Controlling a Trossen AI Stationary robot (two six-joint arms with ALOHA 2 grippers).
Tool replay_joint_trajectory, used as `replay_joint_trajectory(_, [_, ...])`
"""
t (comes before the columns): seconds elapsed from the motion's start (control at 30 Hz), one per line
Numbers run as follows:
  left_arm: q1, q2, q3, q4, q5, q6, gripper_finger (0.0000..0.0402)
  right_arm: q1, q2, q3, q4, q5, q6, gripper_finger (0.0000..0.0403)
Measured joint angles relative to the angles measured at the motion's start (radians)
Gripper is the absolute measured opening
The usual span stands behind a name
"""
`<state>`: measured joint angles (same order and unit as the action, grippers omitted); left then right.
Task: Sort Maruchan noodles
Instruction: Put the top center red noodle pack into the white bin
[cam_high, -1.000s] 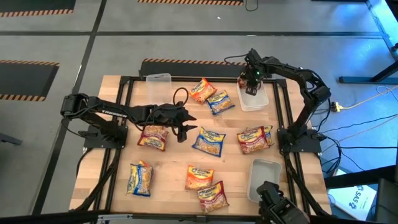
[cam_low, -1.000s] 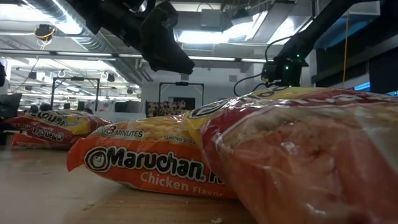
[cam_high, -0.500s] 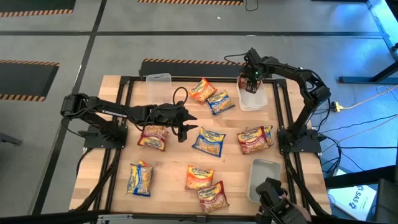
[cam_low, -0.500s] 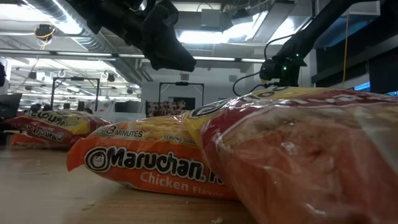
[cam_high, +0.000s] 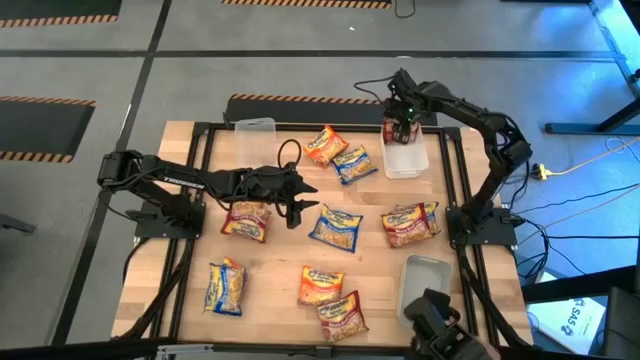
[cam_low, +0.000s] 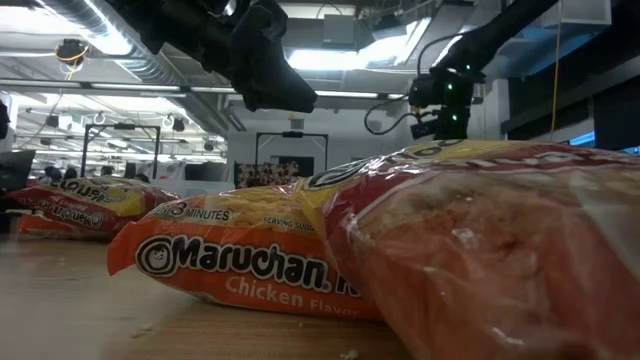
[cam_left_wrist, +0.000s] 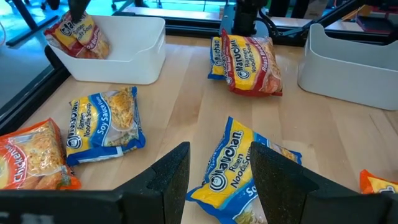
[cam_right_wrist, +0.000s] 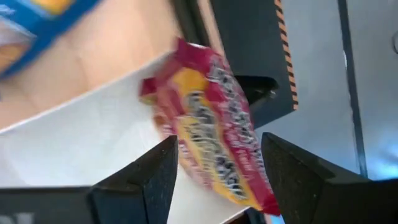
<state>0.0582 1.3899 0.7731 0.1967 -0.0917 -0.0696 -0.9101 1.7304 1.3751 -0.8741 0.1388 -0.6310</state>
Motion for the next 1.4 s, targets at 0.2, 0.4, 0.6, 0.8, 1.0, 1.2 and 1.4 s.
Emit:
replay_joint_trajectory(0.2, [0.000,0.000,0.000,0.000,0.000,0.000,0.0162,0.094,-0.071,0.003,-0.022,0.008,0.030,0.0218])
replay_joint_trajectory(0.4, [0.000,0.000,0.000,0.000,0.000,0.000,0.0162,0.200,-0.182,0.003,-0.063,-0.065,0.118,0.0218])
replay_joint_trajectory(0.6, [0.000,0.000,0.000,0.009,0.000,0.000,0.0162,0.347,-0.261,-0.010,-0.056,-0.228,0.209,0.0218])
replay_joint_trajectory(0.8, [-0.014,0.017,0.000,0.024,-0.003,-0.005,0.0162,0.522,-0.289,-0.114,0.044,-0.281,0.271,0.0218])
replay_joint_trajectory(1.0, [-0.047,0.076,0.000,0.060,-0.010,-0.044,0.0162,0.687,-0.289,-0.257,0.222,-0.282,0.349,0.0218])
replay_joint_trajectory(1.2, [-0.062,0.128,0.000,0.062,-0.049,-0.134,0.0162,0.816,-0.289,-0.365,0.334,-0.262,0.441,0.0218])
replay_joint_trajectory(1.4, [-0.086,0.131,-0.001,0.056,-0.058,-0.157,0.0162,0.921,-0.289,-0.452,0.426,-0.224,0.528,0.0218])
